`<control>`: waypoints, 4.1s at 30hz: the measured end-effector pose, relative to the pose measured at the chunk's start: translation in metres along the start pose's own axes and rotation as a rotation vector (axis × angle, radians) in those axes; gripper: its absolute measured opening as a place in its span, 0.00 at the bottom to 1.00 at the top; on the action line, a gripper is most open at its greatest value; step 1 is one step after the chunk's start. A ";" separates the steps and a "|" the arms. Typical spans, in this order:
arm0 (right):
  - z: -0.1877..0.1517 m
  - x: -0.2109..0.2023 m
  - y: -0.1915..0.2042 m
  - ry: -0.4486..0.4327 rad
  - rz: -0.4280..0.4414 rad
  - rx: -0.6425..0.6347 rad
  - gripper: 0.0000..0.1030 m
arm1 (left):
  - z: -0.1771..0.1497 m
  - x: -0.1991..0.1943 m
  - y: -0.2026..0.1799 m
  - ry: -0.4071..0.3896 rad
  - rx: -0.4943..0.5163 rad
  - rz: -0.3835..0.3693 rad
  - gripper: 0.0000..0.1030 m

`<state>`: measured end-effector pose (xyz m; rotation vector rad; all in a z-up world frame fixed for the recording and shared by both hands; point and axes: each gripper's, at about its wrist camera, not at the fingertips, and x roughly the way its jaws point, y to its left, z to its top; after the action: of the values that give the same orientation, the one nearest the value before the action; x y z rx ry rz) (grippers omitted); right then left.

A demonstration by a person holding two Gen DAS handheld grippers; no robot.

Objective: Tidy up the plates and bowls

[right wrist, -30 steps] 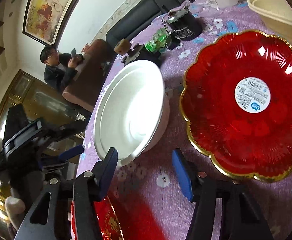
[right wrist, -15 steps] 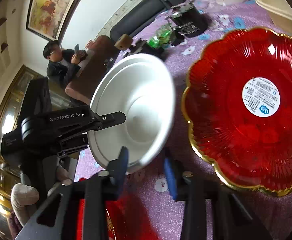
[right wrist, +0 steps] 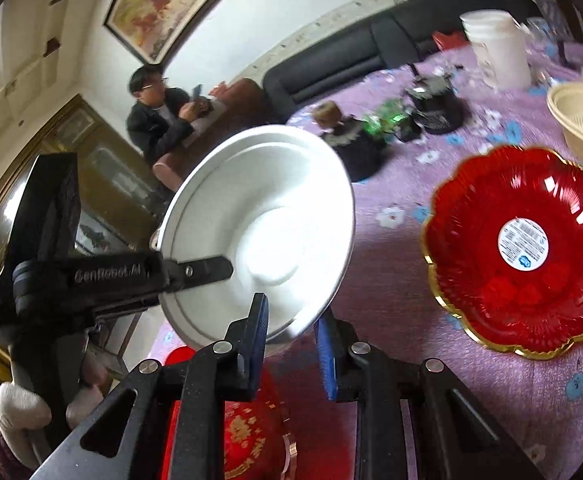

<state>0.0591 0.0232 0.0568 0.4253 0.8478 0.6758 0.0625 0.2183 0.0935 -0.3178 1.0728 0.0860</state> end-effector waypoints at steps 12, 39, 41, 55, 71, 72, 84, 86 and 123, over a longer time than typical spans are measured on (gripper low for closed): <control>-0.029 -0.002 0.052 0.056 0.108 -0.121 0.25 | -0.071 -0.060 0.049 -0.059 -0.073 0.061 0.25; -0.110 -0.053 0.079 0.126 -0.078 -0.223 0.25 | -0.161 -0.055 0.045 -0.046 -0.033 -0.004 0.25; -0.113 -0.050 0.080 0.133 -0.094 -0.225 0.25 | -0.162 -0.047 0.045 -0.023 -0.023 0.008 0.25; -0.108 -0.010 0.070 0.207 -0.230 -0.212 0.25 | -0.157 -0.055 0.071 -0.067 -0.066 0.047 0.48; -0.102 -0.056 0.077 0.046 -0.238 -0.217 0.54 | -0.187 -0.124 0.070 -0.259 -0.129 0.002 0.67; -0.102 -0.064 0.075 0.034 -0.236 -0.212 0.54 | -0.191 -0.130 0.065 -0.280 -0.121 0.003 0.67; -0.084 -0.130 -0.038 -0.006 -0.367 0.026 0.57 | -0.212 -0.145 -0.003 -0.358 0.036 -0.054 0.76; -0.077 -0.135 -0.056 -0.021 -0.364 0.089 0.56 | -0.211 -0.140 -0.008 -0.341 0.048 -0.060 0.76; -0.075 -0.111 -0.115 0.132 -0.274 0.363 0.19 | -0.224 -0.127 -0.001 -0.268 0.028 -0.076 0.76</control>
<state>-0.0109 -0.1298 0.0036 0.5811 1.1364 0.2969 -0.1882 0.1621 0.1068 -0.3118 0.7946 0.0437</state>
